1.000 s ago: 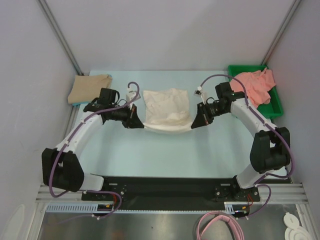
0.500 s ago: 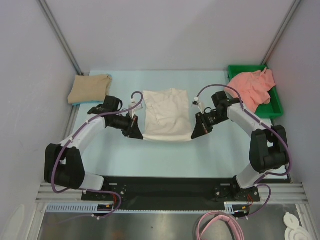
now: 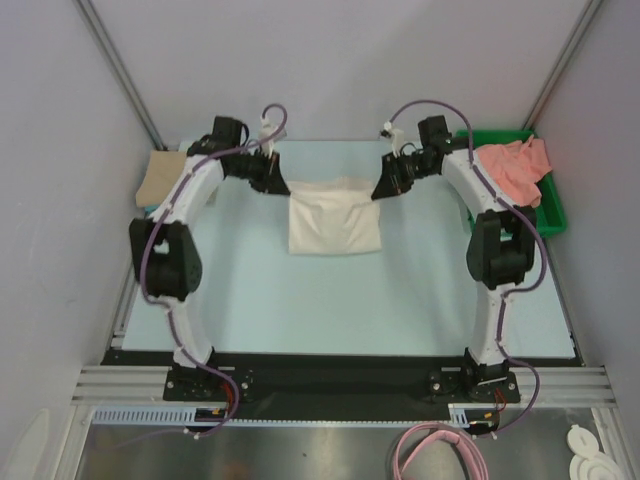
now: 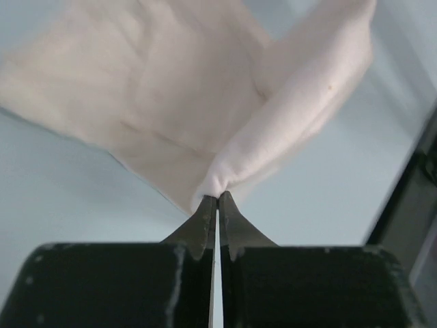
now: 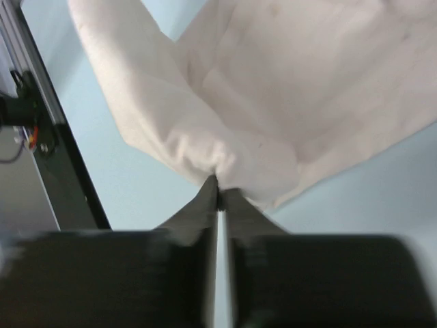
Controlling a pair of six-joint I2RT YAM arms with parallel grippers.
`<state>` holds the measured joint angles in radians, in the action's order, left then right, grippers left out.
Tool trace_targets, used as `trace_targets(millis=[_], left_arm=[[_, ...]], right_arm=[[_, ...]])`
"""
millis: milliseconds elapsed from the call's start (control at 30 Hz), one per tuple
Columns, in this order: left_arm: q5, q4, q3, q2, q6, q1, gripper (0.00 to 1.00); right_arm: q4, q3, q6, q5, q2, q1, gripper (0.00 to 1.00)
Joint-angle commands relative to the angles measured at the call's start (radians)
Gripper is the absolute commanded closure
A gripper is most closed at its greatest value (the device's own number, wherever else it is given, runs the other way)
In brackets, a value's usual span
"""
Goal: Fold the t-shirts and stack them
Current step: Fold the tshirt
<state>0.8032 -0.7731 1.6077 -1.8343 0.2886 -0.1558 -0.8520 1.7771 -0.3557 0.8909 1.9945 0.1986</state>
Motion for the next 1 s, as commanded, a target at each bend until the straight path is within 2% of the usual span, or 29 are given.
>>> trace_targets(millis=[0, 33, 67, 100, 133, 167, 200, 233, 267, 300, 333, 367, 433, 500, 633, 767, 967], left_arm=[[-0.068, -0.062, 0.385, -0.270, -0.037, 0.022, 0.98], [-0.100, -0.093, 0.493, -0.343, -0.043, 0.024, 0.85], [-0.126, -0.110, 0.673, -0.475, -0.092, 0.025, 0.80], [-0.142, -0.120, 0.734, -0.509, -0.121, 0.030, 0.78], [-0.157, -0.100, 0.760, -0.525, -0.150, 0.039, 0.73], [-0.159, -0.068, 0.698, -0.510, -0.198, 0.042, 0.60], [-0.159, 0.031, 0.620, -0.414, -0.206, 0.042, 0.58], [-0.142, 0.097, 0.522, -0.346, -0.209, 0.039, 0.55], [-0.147, 0.166, 0.313, -0.280, -0.209, 0.036, 0.53], [-0.154, 0.278, 0.222, -0.143, -0.201, 0.032, 0.51], [-0.160, 0.313, 0.143, -0.094, -0.194, 0.026, 0.45], [-0.165, 0.339, 0.021, -0.044, -0.198, 0.027, 0.43], [-0.168, 0.360, -0.057, 0.028, -0.212, 0.036, 0.35], [-0.115, 0.324, -0.098, 0.029, -0.221, 0.050, 0.34], [-0.019, 0.296, -0.088, -0.061, -0.275, 0.108, 0.34], [0.034, 0.264, 0.010, -0.208, -0.316, 0.134, 0.34], [0.051, 0.277, 0.122, -0.342, -0.347, 0.142, 0.32]], right_arm=[[0.073, 0.279, 0.053, -0.026, 0.217, -0.018, 0.79], [0.079, 0.344, 0.067, -0.012, 0.268, -0.028, 0.69], [0.059, 0.405, 0.075, 0.000, 0.312, -0.031, 0.66], [0.053, 0.506, 0.104, 0.008, 0.382, -0.037, 0.59], [0.056, 0.519, 0.118, 0.025, 0.391, -0.051, 0.55], [0.076, 0.501, 0.129, 0.042, 0.385, -0.059, 0.47], [0.094, 0.463, 0.130, 0.055, 0.363, -0.068, 0.41], [0.123, 0.324, 0.127, 0.054, 0.286, -0.083, 0.41], [0.207, 0.245, 0.126, 0.049, 0.239, -0.091, 0.41], [0.243, 0.175, 0.123, 0.031, 0.198, -0.099, 0.39], [0.270, 0.051, 0.107, 0.022, 0.116, -0.105, 0.38], [0.289, 0.016, 0.101, 0.016, 0.090, -0.113, 0.39], [0.262, -0.024, 0.075, 0.031, 0.041, -0.114, 0.39], [0.237, -0.053, 0.080, 0.072, 0.027, -0.111, 0.40], [0.243, -0.039, 0.112, 0.091, 0.059, -0.084, 0.40], [0.199, 0.044, 0.109, 0.095, 0.138, -0.048, 0.42], [0.182, 0.153, 0.126, 0.036, 0.253, -0.001, 0.43]])
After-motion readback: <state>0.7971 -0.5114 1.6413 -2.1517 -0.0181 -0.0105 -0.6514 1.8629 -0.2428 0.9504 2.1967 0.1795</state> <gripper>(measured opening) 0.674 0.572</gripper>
